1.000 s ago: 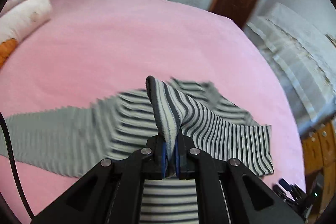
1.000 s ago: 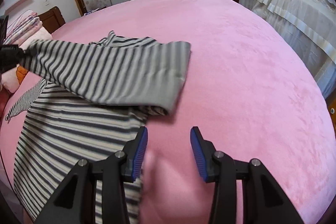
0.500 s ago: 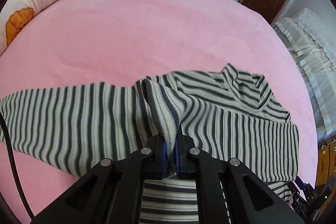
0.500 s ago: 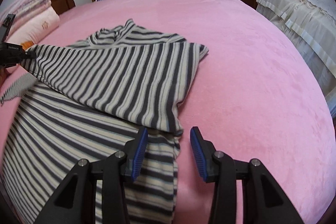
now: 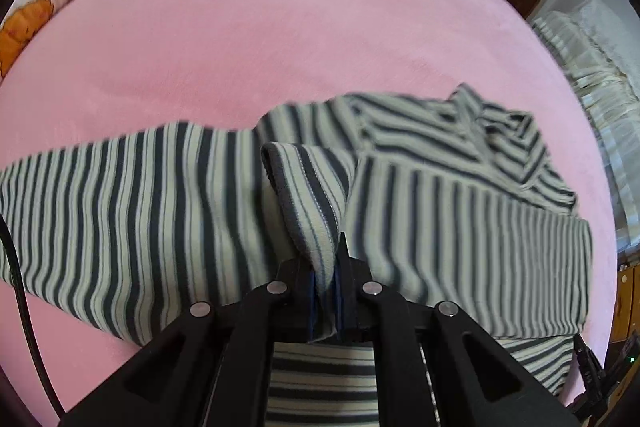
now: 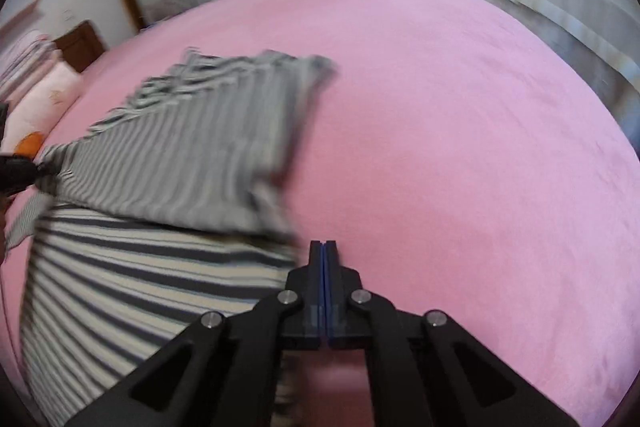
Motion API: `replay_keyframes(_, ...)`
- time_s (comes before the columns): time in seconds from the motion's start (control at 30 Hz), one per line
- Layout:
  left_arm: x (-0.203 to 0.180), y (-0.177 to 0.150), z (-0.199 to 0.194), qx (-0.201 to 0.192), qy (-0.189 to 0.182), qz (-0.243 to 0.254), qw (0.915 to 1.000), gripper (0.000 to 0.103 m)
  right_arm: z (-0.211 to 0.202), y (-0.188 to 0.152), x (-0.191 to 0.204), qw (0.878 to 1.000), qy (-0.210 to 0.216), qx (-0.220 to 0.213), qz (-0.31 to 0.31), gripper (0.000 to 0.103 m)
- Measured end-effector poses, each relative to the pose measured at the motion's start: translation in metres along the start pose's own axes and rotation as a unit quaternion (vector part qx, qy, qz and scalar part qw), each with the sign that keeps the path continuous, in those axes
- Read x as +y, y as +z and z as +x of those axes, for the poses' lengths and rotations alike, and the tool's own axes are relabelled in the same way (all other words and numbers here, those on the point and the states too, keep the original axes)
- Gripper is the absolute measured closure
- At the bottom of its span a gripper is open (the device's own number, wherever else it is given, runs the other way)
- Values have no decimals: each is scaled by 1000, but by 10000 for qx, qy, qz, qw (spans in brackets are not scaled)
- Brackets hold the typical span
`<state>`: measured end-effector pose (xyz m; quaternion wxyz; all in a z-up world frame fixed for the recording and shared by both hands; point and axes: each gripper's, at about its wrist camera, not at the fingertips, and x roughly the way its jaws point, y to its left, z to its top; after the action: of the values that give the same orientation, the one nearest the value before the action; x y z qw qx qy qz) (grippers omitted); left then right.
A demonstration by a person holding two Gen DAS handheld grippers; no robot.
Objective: Fold small clothes
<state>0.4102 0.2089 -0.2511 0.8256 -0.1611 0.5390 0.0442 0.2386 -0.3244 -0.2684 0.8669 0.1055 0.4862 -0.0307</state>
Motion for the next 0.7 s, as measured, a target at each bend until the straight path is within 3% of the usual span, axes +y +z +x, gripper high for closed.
replay_keyframes(0.07, 7, -1, 5, 42, 6, -80, 10000, 96, -4, -1, -9, 9998, 102, -6, 143, 103)
replay_keyframes(0.23, 19, -2, 7, 37, -131, -224, 9997, 94, -21, 6, 8, 9995, 149, -80, -285, 102)
replay_keyframes(0.47, 14, 0, -2, 8, -50, -63, 10000, 94, -10, 37, 39, 9981, 223, -61, -569, 89)
replay_keyframes(0.53, 11, 1, -4, -4, -46, -10, 10000, 94, -2, 53, 45, 9982, 256, -48, -543, 84)
replay_keyframes(0.6, 10, 2, -6, -18, -68, 34, 10000, 94, 5, 71, 46, 9986, 230, -45, -473, 67)
replay_keyframes(0.7, 10, 4, -8, -34, -81, 100, 9999, 94, 19, 102, 41, 9993, 197, 4, -321, 61)
